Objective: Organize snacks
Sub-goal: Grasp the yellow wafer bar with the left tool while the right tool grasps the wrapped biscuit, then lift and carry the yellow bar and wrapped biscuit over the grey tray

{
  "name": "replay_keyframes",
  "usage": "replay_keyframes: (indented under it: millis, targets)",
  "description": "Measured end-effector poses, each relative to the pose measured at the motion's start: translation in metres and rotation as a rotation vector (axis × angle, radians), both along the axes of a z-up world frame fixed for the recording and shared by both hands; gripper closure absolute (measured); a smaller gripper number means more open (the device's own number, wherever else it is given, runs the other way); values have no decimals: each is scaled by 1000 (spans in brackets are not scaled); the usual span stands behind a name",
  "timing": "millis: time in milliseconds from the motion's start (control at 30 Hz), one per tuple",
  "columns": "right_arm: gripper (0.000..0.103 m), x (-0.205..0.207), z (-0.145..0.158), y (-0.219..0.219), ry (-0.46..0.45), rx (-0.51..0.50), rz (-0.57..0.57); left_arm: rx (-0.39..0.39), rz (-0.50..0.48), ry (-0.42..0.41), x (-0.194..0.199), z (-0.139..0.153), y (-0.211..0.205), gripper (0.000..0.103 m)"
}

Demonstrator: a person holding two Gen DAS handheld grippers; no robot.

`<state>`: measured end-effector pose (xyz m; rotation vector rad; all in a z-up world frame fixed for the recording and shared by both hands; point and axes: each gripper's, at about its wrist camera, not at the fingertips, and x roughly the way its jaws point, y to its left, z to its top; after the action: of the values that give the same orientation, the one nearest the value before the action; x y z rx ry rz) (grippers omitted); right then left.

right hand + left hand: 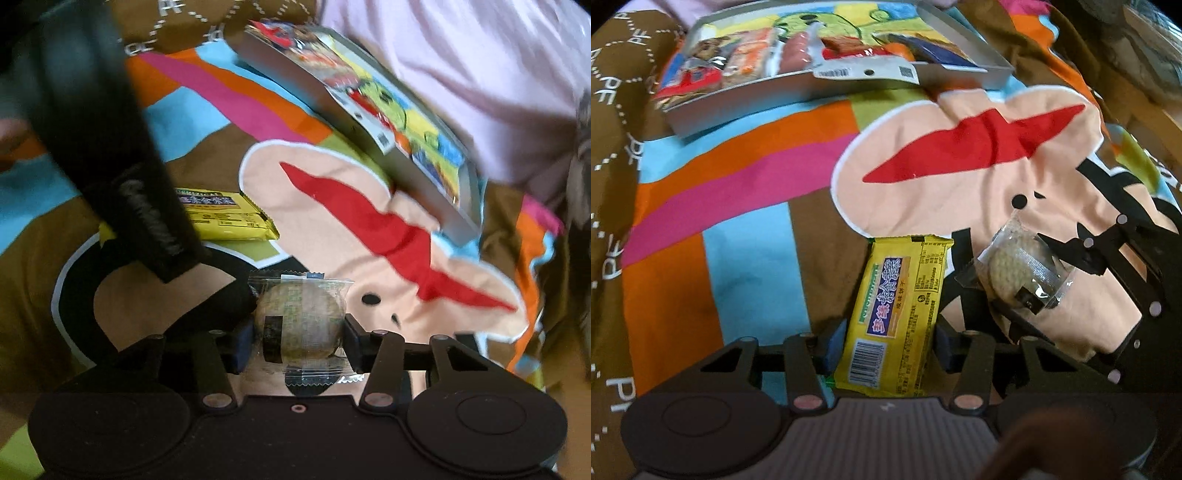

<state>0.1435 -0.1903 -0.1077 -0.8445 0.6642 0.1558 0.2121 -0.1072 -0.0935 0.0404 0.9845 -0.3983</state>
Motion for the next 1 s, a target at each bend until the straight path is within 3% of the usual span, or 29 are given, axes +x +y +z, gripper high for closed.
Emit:
replay_keyframes:
  millis: [267, 633, 1000]
  targets:
    - [53, 0, 5, 3, -115, -38, 23, 33, 10, -65, -10, 9, -4, 57]
    - [53, 8, 6, -5, -122, -21, -26, 25, 26, -50, -6, 8, -5, 57]
    - [52, 6, 7, -4, -137, -19, -37, -52, 54, -25, -4, 10, 4, 57]
